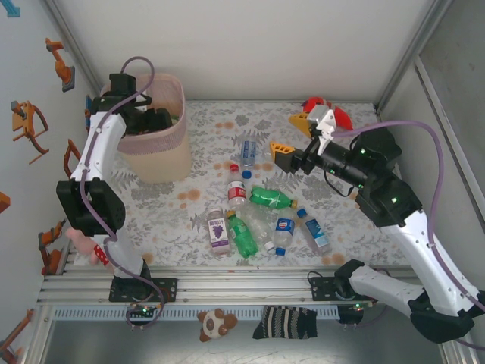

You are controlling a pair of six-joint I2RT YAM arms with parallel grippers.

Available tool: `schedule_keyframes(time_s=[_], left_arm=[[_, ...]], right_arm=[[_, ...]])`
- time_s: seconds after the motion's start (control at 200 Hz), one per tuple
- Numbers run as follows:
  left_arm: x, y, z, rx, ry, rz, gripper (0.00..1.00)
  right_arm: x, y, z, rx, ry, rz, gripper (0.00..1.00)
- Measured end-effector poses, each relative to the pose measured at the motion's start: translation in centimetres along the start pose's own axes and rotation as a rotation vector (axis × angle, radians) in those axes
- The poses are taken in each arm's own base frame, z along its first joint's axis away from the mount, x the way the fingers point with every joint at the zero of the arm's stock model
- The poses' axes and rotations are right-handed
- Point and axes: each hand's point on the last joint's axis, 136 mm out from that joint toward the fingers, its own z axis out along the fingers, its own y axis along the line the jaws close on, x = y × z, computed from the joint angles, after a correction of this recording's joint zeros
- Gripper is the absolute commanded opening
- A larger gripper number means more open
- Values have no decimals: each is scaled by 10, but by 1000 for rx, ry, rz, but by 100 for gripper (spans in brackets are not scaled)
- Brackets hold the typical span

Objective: Put the plastic bottles in the bin

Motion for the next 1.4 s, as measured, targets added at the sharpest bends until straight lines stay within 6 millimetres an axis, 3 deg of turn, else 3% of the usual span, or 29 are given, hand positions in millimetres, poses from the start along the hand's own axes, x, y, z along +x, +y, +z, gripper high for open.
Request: schedule_keyframes(time_s=[0.275,0.531,0.711,1.087,1.402], left_arm=[[-11,-7,-27,21,-66,10,84],[-21,-24,-84,91,-200,34,84],[-20,-36,-118,150,-287,56,84],[-6,-45,-118,230,-289,43,86],[0,-52,-123,281,-296,34,87]], right_arm=[[30,-18,12,78,120,3,79],[68,-43,32,142,293,-40,79],[111,-66,48,153,462,-49,79],[213,-125,61,117,776,-22,78],[311,-163,93,19,1023,-59,82]])
